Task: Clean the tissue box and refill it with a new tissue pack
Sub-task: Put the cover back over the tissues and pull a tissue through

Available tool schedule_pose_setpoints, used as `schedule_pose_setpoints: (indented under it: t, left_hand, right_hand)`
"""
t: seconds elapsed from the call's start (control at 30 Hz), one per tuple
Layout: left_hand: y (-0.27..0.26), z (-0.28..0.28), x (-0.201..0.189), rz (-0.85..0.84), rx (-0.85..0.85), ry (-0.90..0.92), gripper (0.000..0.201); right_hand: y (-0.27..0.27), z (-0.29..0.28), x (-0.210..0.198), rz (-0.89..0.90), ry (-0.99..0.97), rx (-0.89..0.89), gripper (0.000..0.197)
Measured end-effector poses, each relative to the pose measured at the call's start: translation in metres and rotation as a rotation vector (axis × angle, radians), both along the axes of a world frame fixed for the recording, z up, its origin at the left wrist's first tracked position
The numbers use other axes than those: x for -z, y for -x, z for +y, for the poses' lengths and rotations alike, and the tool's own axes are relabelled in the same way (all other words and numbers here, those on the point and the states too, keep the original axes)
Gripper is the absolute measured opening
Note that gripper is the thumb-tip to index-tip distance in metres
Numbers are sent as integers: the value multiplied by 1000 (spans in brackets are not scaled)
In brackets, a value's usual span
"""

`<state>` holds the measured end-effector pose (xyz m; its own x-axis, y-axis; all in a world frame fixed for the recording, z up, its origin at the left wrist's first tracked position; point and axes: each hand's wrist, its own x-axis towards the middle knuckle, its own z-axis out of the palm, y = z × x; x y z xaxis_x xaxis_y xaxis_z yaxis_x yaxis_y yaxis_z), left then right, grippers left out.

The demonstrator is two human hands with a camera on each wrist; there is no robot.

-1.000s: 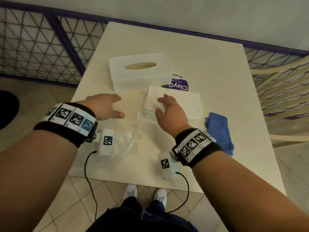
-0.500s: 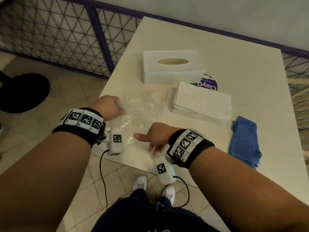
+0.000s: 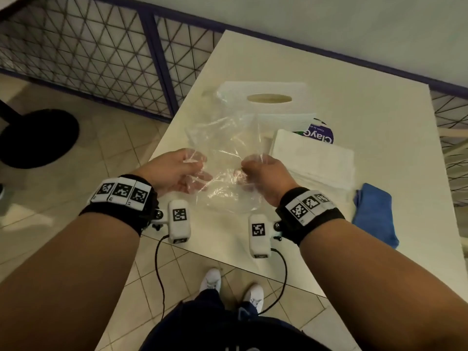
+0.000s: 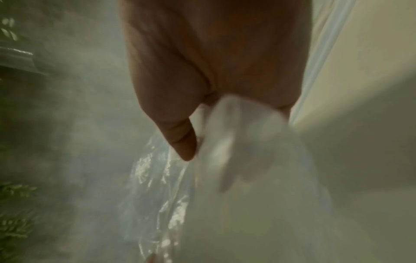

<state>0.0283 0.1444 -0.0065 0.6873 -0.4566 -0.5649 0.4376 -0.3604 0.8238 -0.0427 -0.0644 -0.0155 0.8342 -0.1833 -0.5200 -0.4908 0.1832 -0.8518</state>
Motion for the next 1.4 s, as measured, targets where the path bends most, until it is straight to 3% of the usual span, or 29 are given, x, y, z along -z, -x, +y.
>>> schedule_pose_setpoints:
  t: [0.13, 0.27, 0.47, 0.53, 0.57, 0.63, 0.7, 0.77, 0.8, 0.87, 0.93, 1.0, 1.1, 1.23, 1.4]
  left_hand:
    - [8, -28, -5, -62, -15, 105, 20]
    - [11, -58, -7, 19, -22, 287, 27]
    - [19, -99, -6, 129, -88, 335, 48]
    - [21, -106, -4, 204, -127, 384, 36]
    - [21, -109, -3, 249, -126, 403, 30]
    - [22, -115, -1, 295, -108, 380, 38]
    - [23, -124, 2, 246, -56, 280, 40]
    - [29, -133, 3, 132, 15, 178, 15]
    - [32, -137, 2, 100, 50, 158, 3]
    - [35, -140, 9, 48, 106, 146, 29]
    - [35, -139, 12, -2, 109, 168, 42]
    - [35, -138, 14, -35, 107, 212, 39]
    - [39, -139, 15, -85, 66, 220, 32]
    - [47, -145, 14, -112, 57, 232, 43]
    - [48, -146, 14, -196, 46, 176, 60]
  right_hand:
    - [16, -32, -8, -46, 50, 57, 22]
    - [33, -64, -17, -111, -119, 184, 44]
    - [57, -93, -24, -134, -385, 284, 18]
    - [64, -105, -23, -143, -523, 315, 15]
    - [68, -111, -22, -134, -539, 311, 25]
    - [72, -117, -20, -64, -466, 268, 46]
    - [75, -117, -21, -19, -324, 218, 39]
    - [76, -117, -16, -44, -206, 224, 18]
    - [77, -118, -13, -60, -158, 245, 24]
    - [80, -121, -9, -89, -84, 261, 36]
    - [83, -124, -9, -77, -3, 259, 37]
    - [82, -127, -7, -48, 11, 279, 32]
    - [80, -124, -5, 2, 41, 269, 8]
    - [77, -115, -4, 63, 207, 167, 55]
    - [79, -109, -3, -1, 374, 74, 81]
